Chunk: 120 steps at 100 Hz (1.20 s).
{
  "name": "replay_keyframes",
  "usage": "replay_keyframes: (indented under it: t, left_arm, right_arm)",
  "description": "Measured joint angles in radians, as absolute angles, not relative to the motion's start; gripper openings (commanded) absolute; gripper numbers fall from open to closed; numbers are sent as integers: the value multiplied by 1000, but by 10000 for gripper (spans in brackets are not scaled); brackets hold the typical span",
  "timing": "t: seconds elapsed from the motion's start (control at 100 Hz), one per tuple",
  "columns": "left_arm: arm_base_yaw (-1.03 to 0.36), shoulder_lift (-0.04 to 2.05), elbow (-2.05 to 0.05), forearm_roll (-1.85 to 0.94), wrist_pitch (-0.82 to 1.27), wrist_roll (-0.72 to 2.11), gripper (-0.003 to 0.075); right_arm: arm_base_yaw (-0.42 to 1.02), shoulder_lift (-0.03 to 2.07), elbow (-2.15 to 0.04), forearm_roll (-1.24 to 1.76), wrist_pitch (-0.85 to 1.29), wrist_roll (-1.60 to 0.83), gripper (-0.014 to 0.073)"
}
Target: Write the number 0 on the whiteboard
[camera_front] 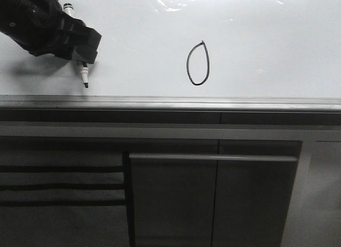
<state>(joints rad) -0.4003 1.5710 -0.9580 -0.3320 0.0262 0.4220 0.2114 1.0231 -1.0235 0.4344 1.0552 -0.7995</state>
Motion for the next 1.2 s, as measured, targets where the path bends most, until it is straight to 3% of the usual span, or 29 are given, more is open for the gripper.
replay_keyframes:
  t: [0.33, 0.53, 0.65, 0.79, 0.95, 1.01, 1.2]
  left_arm:
    - [-352, 1393, -958, -285, 267, 422, 325]
    - [-307, 1147, -958, -268, 611, 414, 288]
    - [-278, 964, -926, -259, 710, 391, 260]
    - [-249, 734, -801, -254, 696, 385, 200]
    - [-240, 504, -612, -264, 561, 385, 42]
    - [-238, 440, -543, -279, 468, 385, -21]
    - [-238, 348, -400, -409, 304, 381, -20]
  right_arm:
    - [186, 933, -1022, 359, 1048, -706, 320]
    - [102, 811, -1004, 197, 1046, -468, 320]
    - [44, 719, -930, 160, 1005, -336, 316]
    - [17, 595, -786, 163, 909, -239, 207]
    - [15, 461, -632, 228, 775, -213, -74]
    - [15, 420, -586, 251, 704, -211, -72]
    - [15, 383, -489, 279, 517, -210, -73]
